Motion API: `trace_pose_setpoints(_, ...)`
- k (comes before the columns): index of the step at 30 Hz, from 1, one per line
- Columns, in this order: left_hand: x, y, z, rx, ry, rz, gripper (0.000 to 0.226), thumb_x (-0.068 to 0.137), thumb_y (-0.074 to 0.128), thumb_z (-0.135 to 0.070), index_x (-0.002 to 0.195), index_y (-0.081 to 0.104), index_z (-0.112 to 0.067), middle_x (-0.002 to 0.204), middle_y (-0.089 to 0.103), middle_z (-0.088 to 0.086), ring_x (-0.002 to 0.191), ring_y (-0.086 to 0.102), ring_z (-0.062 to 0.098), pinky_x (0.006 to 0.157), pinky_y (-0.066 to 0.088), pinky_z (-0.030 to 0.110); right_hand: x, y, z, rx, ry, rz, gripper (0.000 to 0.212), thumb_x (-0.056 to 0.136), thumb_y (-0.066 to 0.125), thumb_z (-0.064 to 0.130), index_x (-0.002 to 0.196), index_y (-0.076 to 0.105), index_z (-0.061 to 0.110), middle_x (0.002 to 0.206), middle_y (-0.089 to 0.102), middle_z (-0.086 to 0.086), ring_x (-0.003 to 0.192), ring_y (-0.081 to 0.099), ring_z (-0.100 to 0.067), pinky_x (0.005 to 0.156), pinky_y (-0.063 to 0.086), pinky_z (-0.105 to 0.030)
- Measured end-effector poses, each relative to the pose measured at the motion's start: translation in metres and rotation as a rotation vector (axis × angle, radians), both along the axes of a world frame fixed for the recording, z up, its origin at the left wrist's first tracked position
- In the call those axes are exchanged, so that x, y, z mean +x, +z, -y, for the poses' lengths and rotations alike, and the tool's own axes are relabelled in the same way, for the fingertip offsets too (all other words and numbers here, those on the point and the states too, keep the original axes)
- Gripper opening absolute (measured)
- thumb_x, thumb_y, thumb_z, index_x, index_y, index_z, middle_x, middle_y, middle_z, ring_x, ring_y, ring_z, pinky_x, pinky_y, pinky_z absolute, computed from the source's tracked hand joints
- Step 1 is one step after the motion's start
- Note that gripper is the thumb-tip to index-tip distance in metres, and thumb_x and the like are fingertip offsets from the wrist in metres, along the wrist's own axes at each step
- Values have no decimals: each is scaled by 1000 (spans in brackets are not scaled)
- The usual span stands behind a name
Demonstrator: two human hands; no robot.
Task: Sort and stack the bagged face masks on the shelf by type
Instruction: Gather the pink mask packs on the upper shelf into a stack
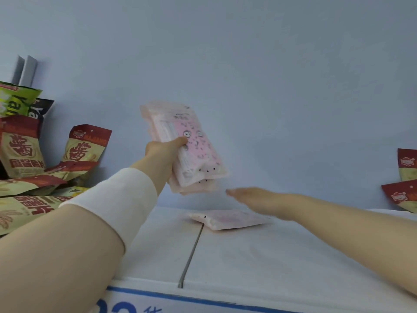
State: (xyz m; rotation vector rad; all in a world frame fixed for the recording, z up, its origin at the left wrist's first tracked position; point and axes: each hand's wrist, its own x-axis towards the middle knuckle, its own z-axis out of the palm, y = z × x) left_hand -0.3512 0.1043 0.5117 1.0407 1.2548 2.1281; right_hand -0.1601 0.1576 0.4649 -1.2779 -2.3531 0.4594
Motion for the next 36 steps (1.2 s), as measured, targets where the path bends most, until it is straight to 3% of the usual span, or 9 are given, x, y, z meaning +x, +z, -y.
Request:
trace_pose_setpoints(3, 1, 0, -2, 21, -10, 26, 60, 75, 77, -31, 123, 51, -7, 114, 62, 10, 94, 59, 27, 86, 49, 38, -4, -12, 6, -29, 62, 268, 48, 100, 20, 45, 137, 45, 26, 142, 40, 14, 128, 37, -8, 105, 21, -23)
trace_pose_setpoints(7, 10, -1, -1, 23, -53, -20, 51, 77, 75, -31, 117, 52, -9, 97, 56, 6, 85, 54, 26, 77, 44, 33, 25, 10, 8, -30, -115, 146, 57, 93, 30, 59, 96, 67, 16, 116, 63, 7, 113, 56, -13, 100, 40, -35)
trace_pose_setpoints(12, 17, -3, -5, -9, -77, -80, 40, 77, 76, -31, 103, 51, -14, 93, 57, 5, 83, 55, 26, 75, 42, 31, 54, 5, -4, -234, -506, 459, 97, 70, 44, 81, 143, 31, 18, 141, 41, -11, 124, 48, -33, 103, 40, -38)
trace_pose_setpoints(17, 17, -5, -8, -5, -66, -106, 40, 76, 76, -31, 101, 50, -14, 94, 57, 6, 84, 55, 26, 75, 43, 31, 47, 6, -16, -210, -501, 154, 80, 68, 73, 55, 126, 45, 9, 123, 54, -10, 103, 55, -25, 90, 46, -30)
trace_pose_setpoints(20, 19, -6, -8, -10, -64, -110, 41, 75, 76, -30, 103, 51, -13, 94, 58, 6, 84, 56, 26, 76, 43, 32, 53, 19, -6, -163, -504, 41, 34, 77, 73, 38, 82, 57, 10, 79, 57, -4, 68, 53, -17, 59, 44, -21)
trace_pose_setpoints(22, 19, -8, -8, -13, -69, -110, 43, 75, 77, -31, 105, 52, -12, 93, 58, 6, 85, 56, 27, 76, 44, 33, 73, 39, -2, 45, -482, -242, 32, 77, 75, 31, 67, 52, 12, 62, 51, -4, 51, 46, -16, 46, 34, -21)
trace_pose_setpoints(25, 24, -10, -9, -4, -97, -132, 49, 75, 77, -30, 112, 54, -8, 98, 61, 7, 87, 59, 28, 76, 46, 34, 94, 62, 4, 106, -297, -891, 25, 70, 79, 20, 72, 57, 9, 50, 63, -2, 41, 59, -18, 38, 45, -21)
trace_pose_setpoints(32, 61, -22, -5, 110, -396, -347, 34, 80, 73, -29, 109, 58, -21, 96, 70, -1, 81, 68, 14, 65, 53, 27, 63, 33, 6, -74, 295, -914, 46, 66, 70, 22, 110, 63, 11, 101, 72, -6, 82, 71, -16, 68, 59, -28)
trace_pose_setpoints(36, 67, -26, 3, 97, -525, -418, 35, 75, 61, -54, 97, 60, -27, 87, 72, -7, 74, 70, 8, 60, 55, 23, 61, 28, 8, -68, 369, -867, 55, 67, 69, 26, 119, 58, 14, 112, 69, -8, 97, 68, -22, 77, 58, -31)
